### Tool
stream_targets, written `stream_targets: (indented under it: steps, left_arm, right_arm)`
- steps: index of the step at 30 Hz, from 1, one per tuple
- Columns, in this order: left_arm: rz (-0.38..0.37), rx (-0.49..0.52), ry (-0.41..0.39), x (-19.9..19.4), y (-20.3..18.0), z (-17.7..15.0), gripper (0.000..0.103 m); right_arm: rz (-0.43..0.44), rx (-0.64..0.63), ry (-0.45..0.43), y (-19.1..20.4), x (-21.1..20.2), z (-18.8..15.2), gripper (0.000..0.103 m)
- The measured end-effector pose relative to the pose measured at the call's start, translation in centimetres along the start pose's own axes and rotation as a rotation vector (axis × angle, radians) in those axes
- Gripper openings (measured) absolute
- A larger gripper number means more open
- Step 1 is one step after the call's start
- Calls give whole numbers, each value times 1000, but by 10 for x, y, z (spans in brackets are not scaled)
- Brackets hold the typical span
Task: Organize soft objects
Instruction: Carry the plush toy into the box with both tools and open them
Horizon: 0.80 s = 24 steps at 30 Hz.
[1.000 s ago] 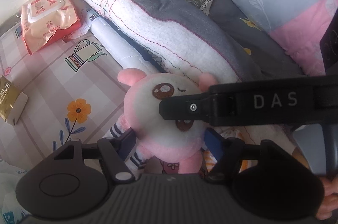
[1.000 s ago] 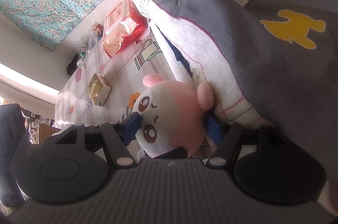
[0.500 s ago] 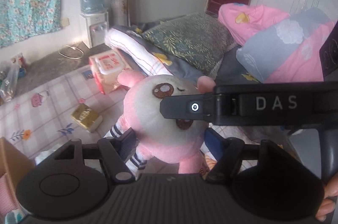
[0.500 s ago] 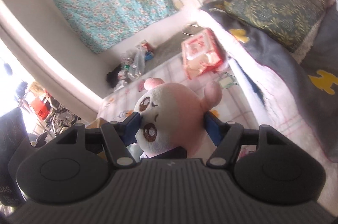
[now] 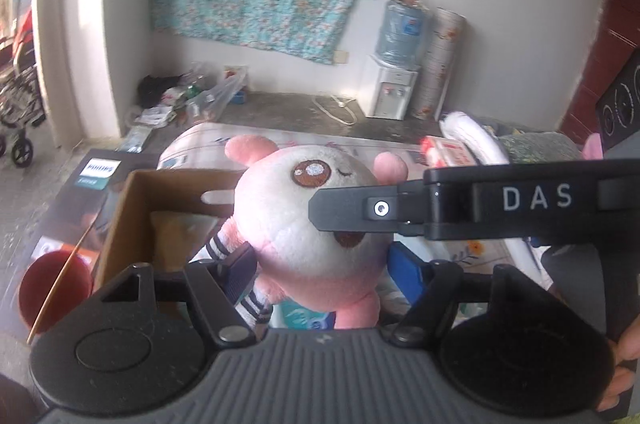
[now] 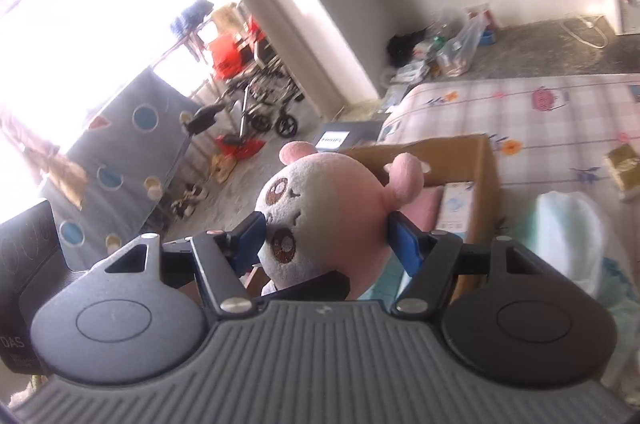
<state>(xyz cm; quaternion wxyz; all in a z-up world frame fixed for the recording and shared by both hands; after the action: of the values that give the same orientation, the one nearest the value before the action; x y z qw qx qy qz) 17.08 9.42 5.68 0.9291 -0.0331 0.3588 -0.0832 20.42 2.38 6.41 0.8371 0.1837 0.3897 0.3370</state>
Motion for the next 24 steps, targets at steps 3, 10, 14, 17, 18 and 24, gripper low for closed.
stream_targets:
  steps: [3,10,14,17,18,24]
  left_arm:
    - [75,-104,33,9,49,-17,72]
    - [196,-196,118,55,105,-57,73]
    - [255,-220,179,74,122,-70,73]
    - [275,-214,238,85,127,-84,73]
    - [266,-211,256,88,128,-89,73]
    - [239,-203,270,86,123,-100,74]
  right_arm:
    - [41,-24,130,33,59,-10,67]
    - [76,81,398,34,165,-49,67]
    - [90,151,477,17,210,-59,68]
    - [65,158,501,2,236,-65,68]
    - [53,164,506,-2,244,-67,68]
    - [20,176,489,-18,269,-75,65]
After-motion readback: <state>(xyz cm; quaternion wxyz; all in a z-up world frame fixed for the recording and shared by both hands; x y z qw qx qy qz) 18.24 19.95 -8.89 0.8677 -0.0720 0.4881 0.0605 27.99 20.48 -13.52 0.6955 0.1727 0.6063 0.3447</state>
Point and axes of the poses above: each gripper's, at about its wrist camera, not at the fingertips, and x roughly the way its jaws point, y to its left, z to its top, the point moved 8 cm from there along x, roughly the way its jaws point, and after that the axes turned 2 degrees about x, right-handed, at the moved point
